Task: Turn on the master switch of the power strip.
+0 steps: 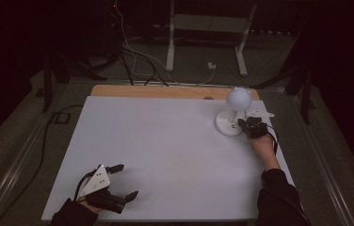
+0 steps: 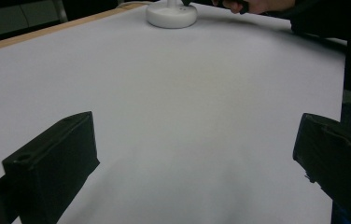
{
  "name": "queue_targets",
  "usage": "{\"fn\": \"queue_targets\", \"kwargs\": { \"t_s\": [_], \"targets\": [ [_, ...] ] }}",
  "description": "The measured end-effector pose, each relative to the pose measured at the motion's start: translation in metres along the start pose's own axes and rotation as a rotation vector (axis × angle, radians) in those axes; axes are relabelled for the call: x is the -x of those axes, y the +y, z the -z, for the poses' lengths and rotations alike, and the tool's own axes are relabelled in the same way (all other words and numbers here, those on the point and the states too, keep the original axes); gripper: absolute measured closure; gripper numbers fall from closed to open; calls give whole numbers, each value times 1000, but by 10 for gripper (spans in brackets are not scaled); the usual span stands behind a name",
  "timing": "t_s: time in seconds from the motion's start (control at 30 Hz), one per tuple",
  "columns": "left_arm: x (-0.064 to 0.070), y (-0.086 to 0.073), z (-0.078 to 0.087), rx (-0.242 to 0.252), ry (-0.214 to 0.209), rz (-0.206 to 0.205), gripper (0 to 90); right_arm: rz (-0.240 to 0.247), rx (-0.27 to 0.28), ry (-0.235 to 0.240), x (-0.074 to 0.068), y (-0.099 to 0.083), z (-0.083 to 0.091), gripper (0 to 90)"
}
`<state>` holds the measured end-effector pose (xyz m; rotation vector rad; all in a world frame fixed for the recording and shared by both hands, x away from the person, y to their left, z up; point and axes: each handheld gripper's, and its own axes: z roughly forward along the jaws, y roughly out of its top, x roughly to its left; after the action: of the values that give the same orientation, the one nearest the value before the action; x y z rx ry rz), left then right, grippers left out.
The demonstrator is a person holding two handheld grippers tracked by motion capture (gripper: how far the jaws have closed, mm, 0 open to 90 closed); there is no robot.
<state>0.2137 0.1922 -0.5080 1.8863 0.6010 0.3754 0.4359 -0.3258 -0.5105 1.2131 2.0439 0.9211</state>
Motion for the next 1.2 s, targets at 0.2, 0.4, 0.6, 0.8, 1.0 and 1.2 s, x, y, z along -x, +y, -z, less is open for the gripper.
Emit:
{"fn": "queue_targets", "kwargs": {
  "t_s": [0.2, 0.4, 0.6, 0.8, 1.0, 1.2],
  "targets": [
    [0, 0, 0, 0, -1, 0, 3, -18, 6, -1, 0, -1, 0, 900],
    [0, 0, 0, 0, -2, 1, 3, -56, 22, 6, 2, -5, -1, 900],
    [0, 0, 0, 1, -3, 0, 3, -70, 15, -6, 2, -4, -3, 900],
    [0, 0, 0, 0, -3, 1, 3, -69, 23, -20, 1, -5, -4, 900],
    [0, 0, 0, 5, 3, 6, 3, -73, 39, -8, 0, -6, -4, 900],
    [-1, 0, 0, 3, 7, 6, 3, -43, 25, -18, -3, 4, 0, 900]
  ]
}}
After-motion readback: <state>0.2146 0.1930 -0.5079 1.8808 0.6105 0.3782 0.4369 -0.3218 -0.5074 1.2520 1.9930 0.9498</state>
